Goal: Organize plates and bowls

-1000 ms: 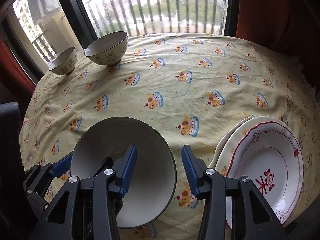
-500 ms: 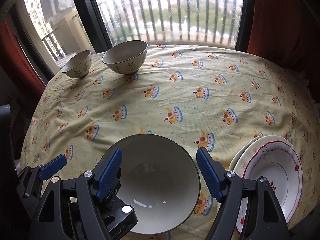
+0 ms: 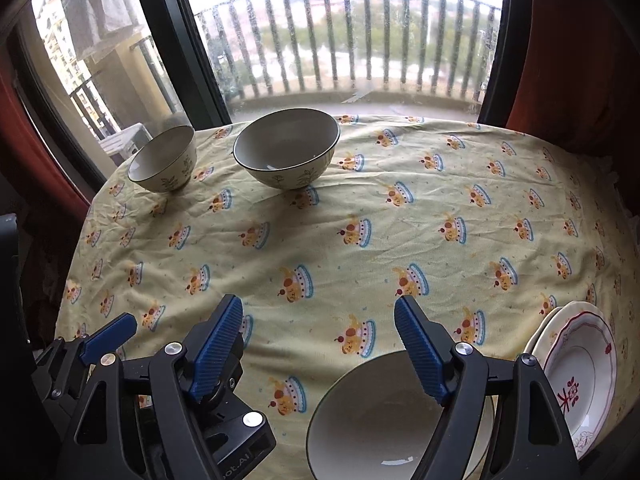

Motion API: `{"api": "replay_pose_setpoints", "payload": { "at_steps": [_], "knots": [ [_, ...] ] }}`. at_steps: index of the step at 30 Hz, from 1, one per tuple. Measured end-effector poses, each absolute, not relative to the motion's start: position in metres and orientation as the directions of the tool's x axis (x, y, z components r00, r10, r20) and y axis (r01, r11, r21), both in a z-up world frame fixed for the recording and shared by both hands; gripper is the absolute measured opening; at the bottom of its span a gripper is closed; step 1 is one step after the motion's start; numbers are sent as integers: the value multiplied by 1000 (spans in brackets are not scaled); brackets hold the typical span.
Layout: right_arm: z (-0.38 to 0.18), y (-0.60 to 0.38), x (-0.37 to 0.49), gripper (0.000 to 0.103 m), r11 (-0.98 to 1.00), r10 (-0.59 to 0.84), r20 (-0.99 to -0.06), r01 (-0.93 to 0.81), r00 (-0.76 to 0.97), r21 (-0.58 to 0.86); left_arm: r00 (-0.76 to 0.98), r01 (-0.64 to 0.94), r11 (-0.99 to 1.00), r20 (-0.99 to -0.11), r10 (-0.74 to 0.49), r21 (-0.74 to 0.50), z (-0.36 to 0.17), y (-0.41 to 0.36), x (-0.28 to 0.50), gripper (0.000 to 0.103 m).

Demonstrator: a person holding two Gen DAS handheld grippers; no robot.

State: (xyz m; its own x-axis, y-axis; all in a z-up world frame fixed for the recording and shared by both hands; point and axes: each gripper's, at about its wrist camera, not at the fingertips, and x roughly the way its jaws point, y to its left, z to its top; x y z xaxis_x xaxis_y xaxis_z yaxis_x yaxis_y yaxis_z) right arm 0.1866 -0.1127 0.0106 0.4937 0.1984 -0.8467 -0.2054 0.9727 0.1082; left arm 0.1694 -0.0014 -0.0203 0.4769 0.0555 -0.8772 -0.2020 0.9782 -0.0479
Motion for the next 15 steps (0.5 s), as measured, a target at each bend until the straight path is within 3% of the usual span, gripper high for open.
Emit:
{"api": "replay_pose_setpoints", "payload": {
  "at_steps": [15],
  "knots": [
    [33, 4, 254, 81, 982, 176, -801, -164, 572, 99, 548, -207, 975, -835, 46, -82, -1, 116, 238, 91]
  ]
}}
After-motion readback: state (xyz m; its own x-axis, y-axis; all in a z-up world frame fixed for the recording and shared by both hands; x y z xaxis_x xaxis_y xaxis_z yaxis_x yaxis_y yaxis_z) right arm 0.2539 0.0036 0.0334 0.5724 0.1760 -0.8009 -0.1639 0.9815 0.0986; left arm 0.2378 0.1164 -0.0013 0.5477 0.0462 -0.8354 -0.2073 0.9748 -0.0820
